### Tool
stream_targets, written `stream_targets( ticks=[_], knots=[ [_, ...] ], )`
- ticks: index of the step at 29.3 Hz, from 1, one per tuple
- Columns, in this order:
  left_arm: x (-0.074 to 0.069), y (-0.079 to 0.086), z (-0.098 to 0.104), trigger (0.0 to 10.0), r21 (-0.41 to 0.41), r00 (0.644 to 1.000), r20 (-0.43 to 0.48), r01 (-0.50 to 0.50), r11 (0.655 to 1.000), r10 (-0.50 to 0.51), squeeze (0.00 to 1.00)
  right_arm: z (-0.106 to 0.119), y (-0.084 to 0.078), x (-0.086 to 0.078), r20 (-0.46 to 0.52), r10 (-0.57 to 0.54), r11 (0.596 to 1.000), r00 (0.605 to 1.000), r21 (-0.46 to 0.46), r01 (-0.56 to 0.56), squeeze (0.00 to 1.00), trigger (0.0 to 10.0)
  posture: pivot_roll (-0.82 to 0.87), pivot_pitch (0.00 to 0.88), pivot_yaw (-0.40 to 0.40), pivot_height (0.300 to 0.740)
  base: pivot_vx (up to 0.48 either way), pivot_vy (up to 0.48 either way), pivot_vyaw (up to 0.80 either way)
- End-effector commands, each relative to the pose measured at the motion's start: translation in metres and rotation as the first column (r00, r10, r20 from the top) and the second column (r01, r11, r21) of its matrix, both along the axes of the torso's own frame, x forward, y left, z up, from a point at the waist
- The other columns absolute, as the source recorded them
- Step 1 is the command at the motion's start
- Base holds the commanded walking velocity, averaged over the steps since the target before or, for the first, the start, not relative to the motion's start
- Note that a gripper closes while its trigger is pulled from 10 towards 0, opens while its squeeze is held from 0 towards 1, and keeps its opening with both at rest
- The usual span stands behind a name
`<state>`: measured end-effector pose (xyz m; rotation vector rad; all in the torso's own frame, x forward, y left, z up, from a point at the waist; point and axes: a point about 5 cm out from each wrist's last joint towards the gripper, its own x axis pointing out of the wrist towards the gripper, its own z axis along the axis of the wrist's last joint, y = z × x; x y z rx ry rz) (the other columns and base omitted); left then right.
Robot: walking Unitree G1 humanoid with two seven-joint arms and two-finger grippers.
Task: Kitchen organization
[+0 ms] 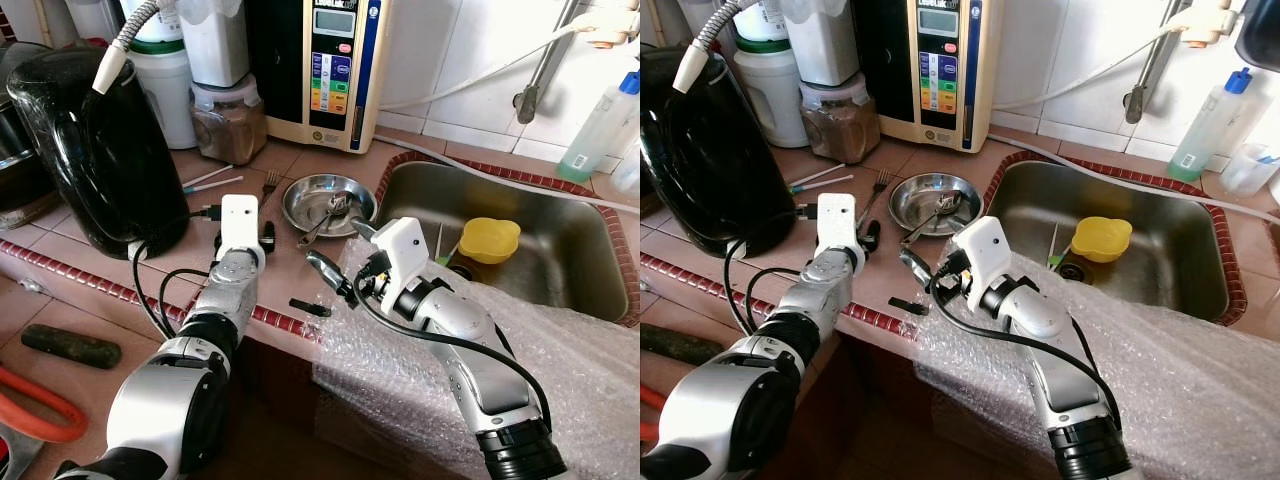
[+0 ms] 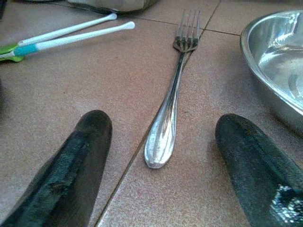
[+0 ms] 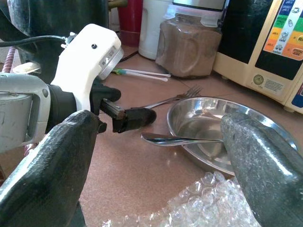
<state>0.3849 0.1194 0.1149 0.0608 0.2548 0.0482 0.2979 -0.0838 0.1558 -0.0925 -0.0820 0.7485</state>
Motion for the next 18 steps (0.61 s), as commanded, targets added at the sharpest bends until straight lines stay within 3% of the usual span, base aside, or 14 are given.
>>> stream_targets(
  ticks=[1,4,5,18],
  knots=[
    [0.003,-0.004,0.007,10.0,0.011,1.000,0.022,0.011,1.000,-0.011,1.00,0.002,0.001,0.001,0.007,0.004,1.000,1.000,-0.008,-0.004,0.00,10.0,-0.07,0.000,-0.009,0.740,0.000,0.000,0.00],
    [0.004,-0.005,0.010,10.0,0.044,0.999,0.040,0.017,0.999,-0.018,1.00,0.001,0.001,0.000,0.007,0.003,1.000,1.000,-0.007,-0.003,0.00,10.0,-0.07,0.000,-0.009,0.740,0.000,0.000,0.00],
    [0.004,-0.006,0.010,10.0,0.035,0.999,0.039,0.014,0.999,-0.015,0.00,0.001,0.000,0.000,0.005,0.002,1.000,1.000,-0.007,-0.002,0.00,10.0,-0.07,0.000,-0.009,0.740,0.000,0.000,0.00],
    [0.005,-0.015,0.011,10.0,0.018,0.999,0.028,0.042,0.999,-0.042,0.00,0.000,0.001,-0.002,0.003,0.004,1.000,1.000,-0.007,-0.004,0.00,10.0,-0.08,0.000,-0.003,0.740,0.000,0.000,0.00]
  ],
)
